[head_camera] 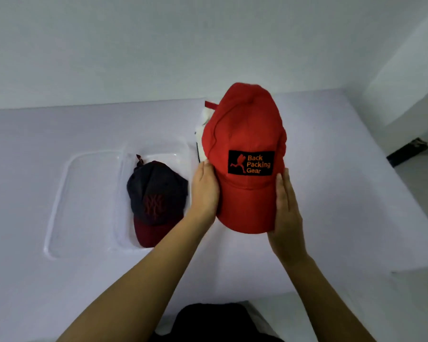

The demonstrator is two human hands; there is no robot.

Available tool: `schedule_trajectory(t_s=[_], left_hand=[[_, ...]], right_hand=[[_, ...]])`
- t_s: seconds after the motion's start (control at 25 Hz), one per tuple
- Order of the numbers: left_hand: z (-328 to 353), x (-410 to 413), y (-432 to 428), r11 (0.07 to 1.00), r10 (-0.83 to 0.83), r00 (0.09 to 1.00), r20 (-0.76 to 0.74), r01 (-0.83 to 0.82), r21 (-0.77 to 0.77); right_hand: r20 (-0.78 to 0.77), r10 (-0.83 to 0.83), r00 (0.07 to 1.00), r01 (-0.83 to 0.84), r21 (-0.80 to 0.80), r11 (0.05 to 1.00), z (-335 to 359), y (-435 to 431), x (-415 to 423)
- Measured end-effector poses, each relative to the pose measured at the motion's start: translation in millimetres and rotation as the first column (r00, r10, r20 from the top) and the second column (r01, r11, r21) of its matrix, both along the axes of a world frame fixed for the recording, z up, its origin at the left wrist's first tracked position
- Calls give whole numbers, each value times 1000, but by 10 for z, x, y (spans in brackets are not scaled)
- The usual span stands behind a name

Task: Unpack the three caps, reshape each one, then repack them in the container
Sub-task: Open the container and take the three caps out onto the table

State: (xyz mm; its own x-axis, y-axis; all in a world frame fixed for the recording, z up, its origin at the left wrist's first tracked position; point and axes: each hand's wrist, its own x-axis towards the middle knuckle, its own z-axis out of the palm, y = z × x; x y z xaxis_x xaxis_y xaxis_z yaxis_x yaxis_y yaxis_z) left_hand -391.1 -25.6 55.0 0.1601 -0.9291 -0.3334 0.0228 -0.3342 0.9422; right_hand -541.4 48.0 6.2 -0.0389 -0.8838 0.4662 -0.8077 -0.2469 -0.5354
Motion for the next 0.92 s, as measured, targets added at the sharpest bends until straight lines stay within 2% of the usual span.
schedule_trajectory(t_s=[0.2, 0.28, 0.4, 0.52, 0.68, 0.92], left_hand=[[-748, -774, 358, 949, -270, 957, 103, 247, 197], [-1023, -948, 481, 929, -348, 923, 163, 316, 192], [-1289, -1130, 538, 909, -414, 858, 305, 370, 192], [-1337, -1355, 494, 870, -491, 816, 305, 442, 219], [-1344, -1674, 295, 784, -621, 715, 320, 575, 234], [-1288, -2034, 114, 719, -695, 660, 286, 642, 266]], right_hand=[[-39, -63, 997, 72, 312, 947, -528, 384, -857], [-44, 1, 999, 20, 459, 888, -728, 484, -1089], [-19, 159, 987, -116, 599, 792, -950, 530, -1317], [4, 222, 975, -172, 650, 741, -1066, 423, -1489], [-64, 134, 989, -63, 634, 770, -1103, 179, -1727], [-149, 118, 982, 22, 704, 710, -969, 9, -2140]])
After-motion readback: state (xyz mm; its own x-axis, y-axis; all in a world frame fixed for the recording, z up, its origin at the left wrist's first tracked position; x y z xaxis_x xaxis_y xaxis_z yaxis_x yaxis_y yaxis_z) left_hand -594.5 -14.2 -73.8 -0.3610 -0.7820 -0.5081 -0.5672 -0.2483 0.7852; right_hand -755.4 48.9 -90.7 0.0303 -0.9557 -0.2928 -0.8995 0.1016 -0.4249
